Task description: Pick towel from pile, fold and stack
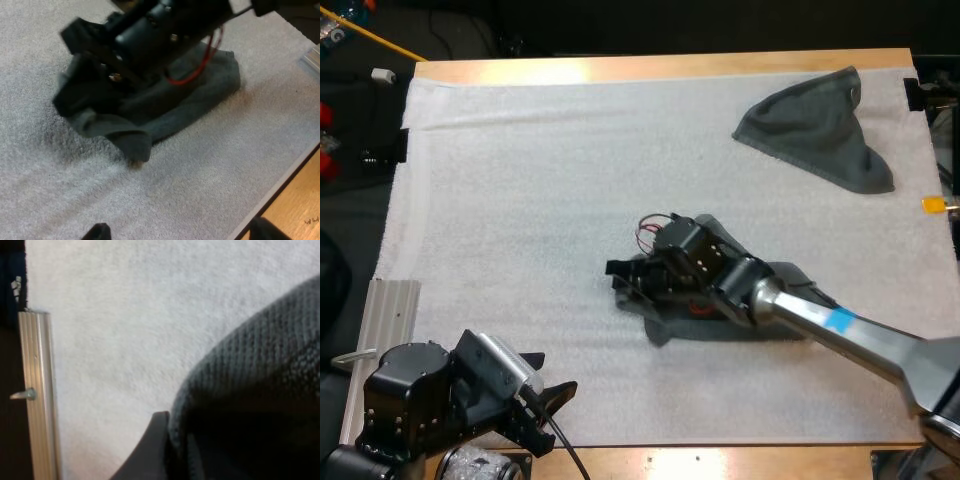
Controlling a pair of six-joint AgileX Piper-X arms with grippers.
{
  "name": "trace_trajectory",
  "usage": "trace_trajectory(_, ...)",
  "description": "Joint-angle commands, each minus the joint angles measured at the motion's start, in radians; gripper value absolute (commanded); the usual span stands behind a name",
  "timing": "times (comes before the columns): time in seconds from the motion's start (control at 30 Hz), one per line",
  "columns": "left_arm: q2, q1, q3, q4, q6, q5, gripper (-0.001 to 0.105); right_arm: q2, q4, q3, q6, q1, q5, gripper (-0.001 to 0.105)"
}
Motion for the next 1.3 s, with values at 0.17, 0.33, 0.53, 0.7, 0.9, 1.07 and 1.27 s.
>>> trace_trajectory(0.17, 0.001, -0.006, -0.005, 0.000, 0.000, 0.007, 0.056, 0.060, -0.013, -0.100, -0.001, 0.003, -0.036, 0.014)
trace_trajectory(0.33, 0.001, -0.006, -0.005, 0.000, 0.000, 0.007, 0.056, 0.067, -0.024, -0.137, -0.019, 0.013, -0.047, 0.055)
trace_trajectory(0.53, 0.001, -0.006, -0.005, -0.002, 0.008, 0.007, 0.056, 0.056, 0.048, -0.144, -0.130, 0.013, -0.125, 0.065)
trace_trajectory(0.7, 0.001, -0.006, -0.005, -0.017, 0.015, 0.007, 0.056, 0.025, 0.187, -0.144, -0.258, 0.013, -0.095, 0.064)
trace_trajectory(0.9, 0.002, -0.006, 0.015, -0.112, 0.015, 0.007, 0.056, -0.045, 0.284, -0.168, -0.368, 0.011, 0.026, 0.064)
trace_trajectory(1.07, 0.004, -0.006, 0.040, -0.127, 0.015, 0.007, 0.056, -0.085, 0.347, -0.177, -0.429, -0.046, 0.175, 0.064)
trace_trajectory(1.27, 0.004, -0.006, 0.088, -0.136, 0.015, 0.007, 0.056, -0.085, 0.411, -0.180, -0.438, -0.179, 0.175, 0.064)
